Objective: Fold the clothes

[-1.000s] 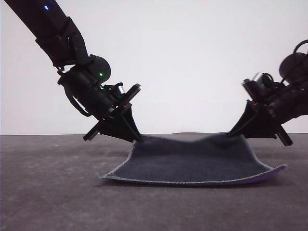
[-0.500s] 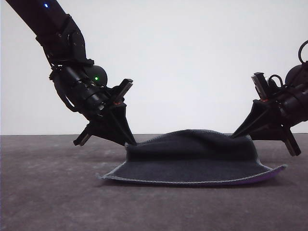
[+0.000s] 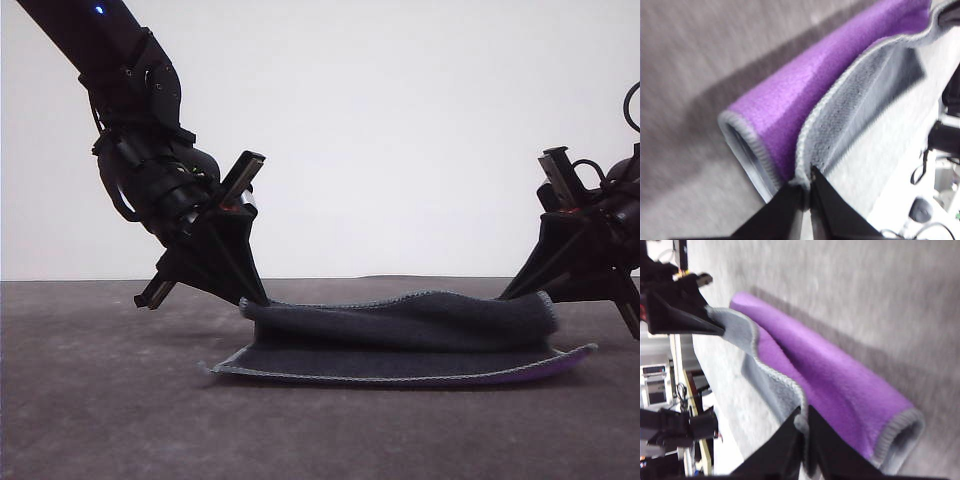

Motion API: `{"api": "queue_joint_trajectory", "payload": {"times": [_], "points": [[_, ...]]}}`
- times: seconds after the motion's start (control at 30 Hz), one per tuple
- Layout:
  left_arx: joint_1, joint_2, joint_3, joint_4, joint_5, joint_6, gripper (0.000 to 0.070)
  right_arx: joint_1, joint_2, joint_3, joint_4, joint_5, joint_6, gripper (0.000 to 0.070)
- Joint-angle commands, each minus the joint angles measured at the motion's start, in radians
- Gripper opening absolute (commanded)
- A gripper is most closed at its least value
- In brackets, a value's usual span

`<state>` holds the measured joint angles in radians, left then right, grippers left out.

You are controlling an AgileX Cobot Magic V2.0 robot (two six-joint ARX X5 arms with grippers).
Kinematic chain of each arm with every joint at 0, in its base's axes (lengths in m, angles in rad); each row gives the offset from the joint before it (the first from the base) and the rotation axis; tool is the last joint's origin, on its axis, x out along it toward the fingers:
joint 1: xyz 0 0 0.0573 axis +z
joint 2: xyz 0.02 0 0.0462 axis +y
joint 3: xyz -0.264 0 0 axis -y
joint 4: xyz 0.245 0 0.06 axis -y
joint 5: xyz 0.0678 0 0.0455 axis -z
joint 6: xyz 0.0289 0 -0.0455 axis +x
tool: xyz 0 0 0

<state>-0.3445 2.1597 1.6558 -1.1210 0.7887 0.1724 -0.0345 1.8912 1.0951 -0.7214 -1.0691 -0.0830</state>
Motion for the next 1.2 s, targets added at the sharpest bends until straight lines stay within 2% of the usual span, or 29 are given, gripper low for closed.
{"api": "queue_joint_trajectory", "payload": {"times": [0.0,0.37,0.4,0.47,0.57,0.63,0.77,0.83,0.97,1.17], "points": [[-0.005,0.023,0.027,-0.017,0.006,0.035,0.0003,-0.002,0.008,0.02,-0.016,0.0,-0.047,0.0],[-0.008,0.023,0.027,-0.074,0.018,0.06,0.0014,-0.002,0.008,0.02,-0.118,0.003,-0.094,0.0005],[-0.009,0.023,0.027,-0.075,0.024,0.06,0.0038,-0.002,0.008,0.02,-0.119,0.003,-0.094,0.0018],[-0.01,0.023,0.027,-0.078,0.034,0.06,0.0133,-0.002,0.008,0.02,-0.121,0.003,-0.094,0.0093],[-0.01,0.023,0.027,-0.088,0.049,0.06,0.0334,-0.002,0.008,0.02,-0.122,0.002,-0.096,0.0213],[-0.01,0.023,0.027,-0.092,0.052,0.06,0.0399,-0.002,0.008,0.02,-0.122,0.002,-0.1,0.0272],[-0.01,0.023,0.027,-0.104,0.052,0.06,0.0414,-0.007,0.008,0.02,-0.122,0.003,-0.107,0.0329],[-0.01,0.023,0.027,-0.111,0.052,0.062,0.0446,-0.01,0.008,0.02,-0.122,0.003,-0.107,0.0358],[-0.01,0.023,0.027,-0.128,0.067,0.07,0.0456,-0.015,0.005,0.029,-0.153,0.003,-0.12,0.0361],[-0.01,0.023,0.029,-0.177,0.135,0.101,0.0476,-0.015,-0.02,0.06,-0.229,0.0,-0.148,0.0361]]}}
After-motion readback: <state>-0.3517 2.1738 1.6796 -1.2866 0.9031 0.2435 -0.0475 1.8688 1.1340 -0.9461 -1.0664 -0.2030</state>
